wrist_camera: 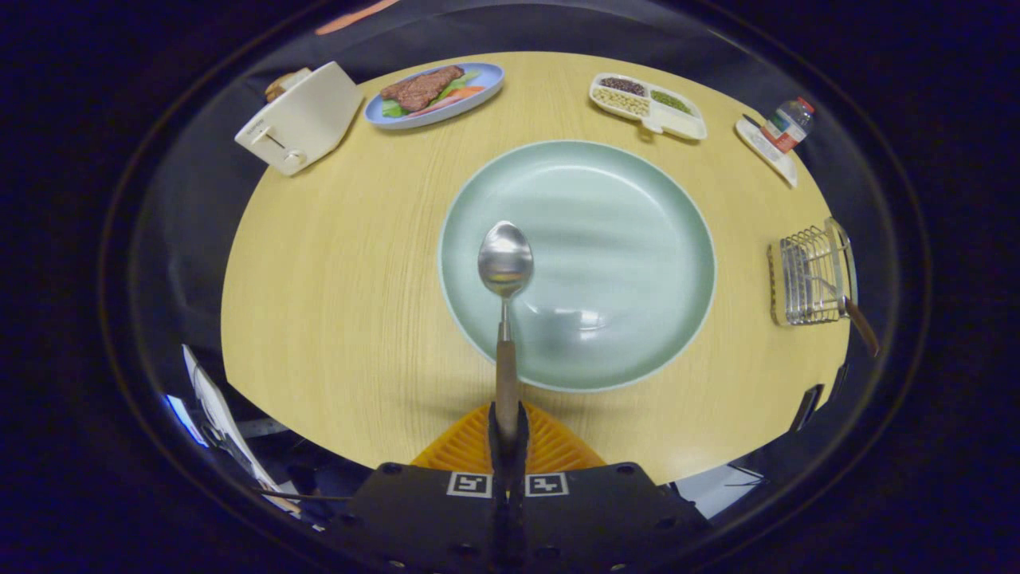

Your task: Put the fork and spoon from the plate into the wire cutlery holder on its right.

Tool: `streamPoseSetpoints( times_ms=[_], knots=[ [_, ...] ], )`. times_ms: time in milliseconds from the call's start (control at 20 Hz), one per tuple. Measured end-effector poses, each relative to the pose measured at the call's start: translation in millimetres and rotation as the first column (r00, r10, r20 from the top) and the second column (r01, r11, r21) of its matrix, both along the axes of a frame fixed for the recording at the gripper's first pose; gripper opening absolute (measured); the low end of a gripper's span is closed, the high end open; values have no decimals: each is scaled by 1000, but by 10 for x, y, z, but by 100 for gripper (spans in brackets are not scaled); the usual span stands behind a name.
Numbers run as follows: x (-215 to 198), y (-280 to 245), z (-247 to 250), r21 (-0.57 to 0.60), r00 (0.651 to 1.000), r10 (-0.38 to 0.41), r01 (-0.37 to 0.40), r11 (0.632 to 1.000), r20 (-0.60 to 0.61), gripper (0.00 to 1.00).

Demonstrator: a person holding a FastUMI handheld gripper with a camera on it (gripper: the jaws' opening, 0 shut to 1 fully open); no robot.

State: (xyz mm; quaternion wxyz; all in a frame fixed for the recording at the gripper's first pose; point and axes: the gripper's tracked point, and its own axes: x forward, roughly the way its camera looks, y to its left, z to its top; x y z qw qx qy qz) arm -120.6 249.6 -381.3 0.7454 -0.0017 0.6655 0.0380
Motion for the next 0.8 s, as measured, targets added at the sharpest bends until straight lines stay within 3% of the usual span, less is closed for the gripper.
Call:
streamPoseSetpoints(
  times_ms=[450, 800],
  knots=[
    [20, -337, 531, 54, 999, -30, 30, 998, 11, 0],
    [233, -1051, 1307, 98, 995, -87, 83, 992, 39, 0]
  ],
)
